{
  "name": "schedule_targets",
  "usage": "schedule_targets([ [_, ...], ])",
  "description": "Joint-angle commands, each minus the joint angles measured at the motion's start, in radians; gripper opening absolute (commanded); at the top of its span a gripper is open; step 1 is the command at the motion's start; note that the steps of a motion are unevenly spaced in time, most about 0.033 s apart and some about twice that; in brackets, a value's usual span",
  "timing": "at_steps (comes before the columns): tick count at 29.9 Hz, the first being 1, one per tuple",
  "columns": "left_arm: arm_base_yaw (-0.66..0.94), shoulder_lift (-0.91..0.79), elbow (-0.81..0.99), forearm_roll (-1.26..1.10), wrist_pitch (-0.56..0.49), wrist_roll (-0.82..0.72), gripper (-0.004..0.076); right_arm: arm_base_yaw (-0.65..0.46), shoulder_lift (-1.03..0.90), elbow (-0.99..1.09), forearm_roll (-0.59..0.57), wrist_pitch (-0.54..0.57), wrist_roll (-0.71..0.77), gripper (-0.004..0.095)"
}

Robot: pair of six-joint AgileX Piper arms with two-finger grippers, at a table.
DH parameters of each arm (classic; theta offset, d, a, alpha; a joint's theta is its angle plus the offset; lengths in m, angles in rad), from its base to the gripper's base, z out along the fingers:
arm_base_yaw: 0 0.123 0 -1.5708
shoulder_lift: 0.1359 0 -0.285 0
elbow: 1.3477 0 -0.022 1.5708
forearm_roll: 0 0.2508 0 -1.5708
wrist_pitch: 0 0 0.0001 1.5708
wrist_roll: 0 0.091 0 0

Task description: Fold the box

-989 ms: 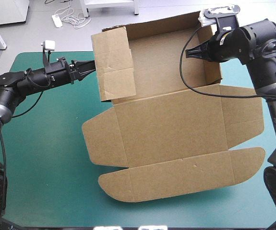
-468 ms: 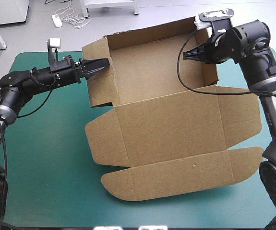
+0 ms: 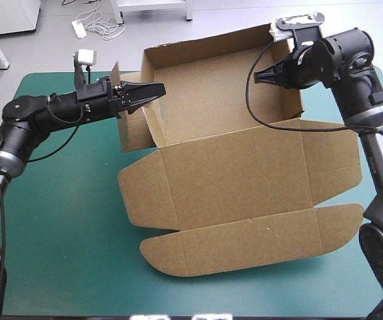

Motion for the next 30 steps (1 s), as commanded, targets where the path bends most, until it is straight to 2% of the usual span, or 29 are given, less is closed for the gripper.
schedule_targets([
  [1,0.01,-0.083,-0.094,-0.048,0.093,-0.06,-0.0009,0.001,-0.045,-0.029,-0.027,-0.004,0.011,-0.0019],
  [6,0.093,-0.159,-0.22,0.135,0.069,-0.118,-0.0009,0.001,-0.047,-0.029,-0.028,-0.003,0.011,-0.0019],
  [13,0.305,-0.208,-0.241,0.5,-0.09,-0.281,-0.0009,0.001,-0.064,-0.029,-0.023,-0.003,0.005,-0.0019],
  [19,0.476,-0.199,-0.159,0.514,-0.201,-0.29,-0.0009,0.001,-0.097,-0.029,-0.017,-0.003,0.002,-0.0019],
  [27,0.493,-0.14,0.067,0.564,-0.408,-0.274,-0.0009,0.001,-0.13,-0.031,0.012,-0.003,-0.011,-0.0019],
  [30,0.493,-0.109,0.125,0.5,-0.443,-0.221,-0.0009,0.001,-0.139,-0.031,0.011,-0.003,-0.014,-0.0019],
])
